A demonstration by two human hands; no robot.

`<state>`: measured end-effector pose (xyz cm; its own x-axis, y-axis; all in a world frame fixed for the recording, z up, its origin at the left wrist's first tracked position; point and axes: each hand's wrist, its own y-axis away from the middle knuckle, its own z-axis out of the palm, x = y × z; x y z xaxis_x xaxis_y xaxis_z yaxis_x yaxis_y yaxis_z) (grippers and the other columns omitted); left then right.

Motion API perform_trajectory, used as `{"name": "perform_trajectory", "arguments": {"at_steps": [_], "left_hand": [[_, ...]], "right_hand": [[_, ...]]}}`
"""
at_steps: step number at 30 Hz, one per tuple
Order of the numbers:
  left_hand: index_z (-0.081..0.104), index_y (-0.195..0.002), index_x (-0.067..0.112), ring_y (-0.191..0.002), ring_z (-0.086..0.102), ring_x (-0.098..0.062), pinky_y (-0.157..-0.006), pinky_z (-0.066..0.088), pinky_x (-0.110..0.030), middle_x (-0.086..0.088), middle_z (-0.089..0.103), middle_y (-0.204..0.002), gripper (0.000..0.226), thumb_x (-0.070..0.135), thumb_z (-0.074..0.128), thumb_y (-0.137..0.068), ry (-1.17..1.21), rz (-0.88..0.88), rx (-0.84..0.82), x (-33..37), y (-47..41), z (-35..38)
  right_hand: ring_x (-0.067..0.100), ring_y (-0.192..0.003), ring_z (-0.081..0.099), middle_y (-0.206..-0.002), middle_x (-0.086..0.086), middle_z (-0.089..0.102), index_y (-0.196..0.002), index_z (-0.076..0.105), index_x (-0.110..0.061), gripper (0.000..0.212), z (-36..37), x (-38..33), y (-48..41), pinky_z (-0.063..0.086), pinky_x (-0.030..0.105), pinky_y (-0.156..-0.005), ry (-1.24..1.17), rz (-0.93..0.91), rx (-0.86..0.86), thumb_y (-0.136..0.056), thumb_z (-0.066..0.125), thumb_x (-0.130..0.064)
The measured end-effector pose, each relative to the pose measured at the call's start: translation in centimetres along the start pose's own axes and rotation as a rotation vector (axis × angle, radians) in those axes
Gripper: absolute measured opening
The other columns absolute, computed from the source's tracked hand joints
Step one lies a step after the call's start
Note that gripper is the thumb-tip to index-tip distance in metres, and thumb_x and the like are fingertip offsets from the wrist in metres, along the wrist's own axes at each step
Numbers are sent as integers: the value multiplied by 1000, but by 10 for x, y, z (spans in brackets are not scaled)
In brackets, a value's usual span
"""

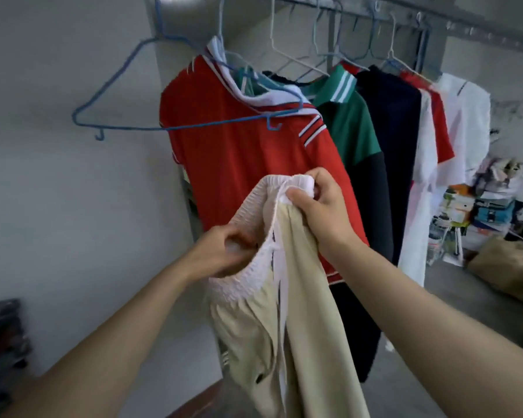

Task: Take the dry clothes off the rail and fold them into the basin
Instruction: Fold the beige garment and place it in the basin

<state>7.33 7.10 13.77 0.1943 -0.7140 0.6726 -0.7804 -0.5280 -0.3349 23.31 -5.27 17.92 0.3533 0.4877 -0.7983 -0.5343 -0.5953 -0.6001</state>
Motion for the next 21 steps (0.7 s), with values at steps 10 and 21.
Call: {"name": "perform_trajectory", "arguments": {"at_steps": [10,21], "left_hand": [[70,-94,7,-104,50,-5,-89,26,2,3,61,-107,103,96,39,-51,-171,51,-343,-5,28,79],[68,-84,-2,-74,57,-16,-64,44,-26,-7,67,-78,40,21,85,-56,245,-176,-351,25,-28,183]], "right_hand": [[9,-66,45,-72,-5,47,-79,49,-24,23,-141,3,54,39,23,-62,199,102,-10,-84,61,-5],[21,-69,45,-79,5,51,-91,59,-27,22,-273,4,121,39,35,-66,322,284,98,-88,59,-5]]}}
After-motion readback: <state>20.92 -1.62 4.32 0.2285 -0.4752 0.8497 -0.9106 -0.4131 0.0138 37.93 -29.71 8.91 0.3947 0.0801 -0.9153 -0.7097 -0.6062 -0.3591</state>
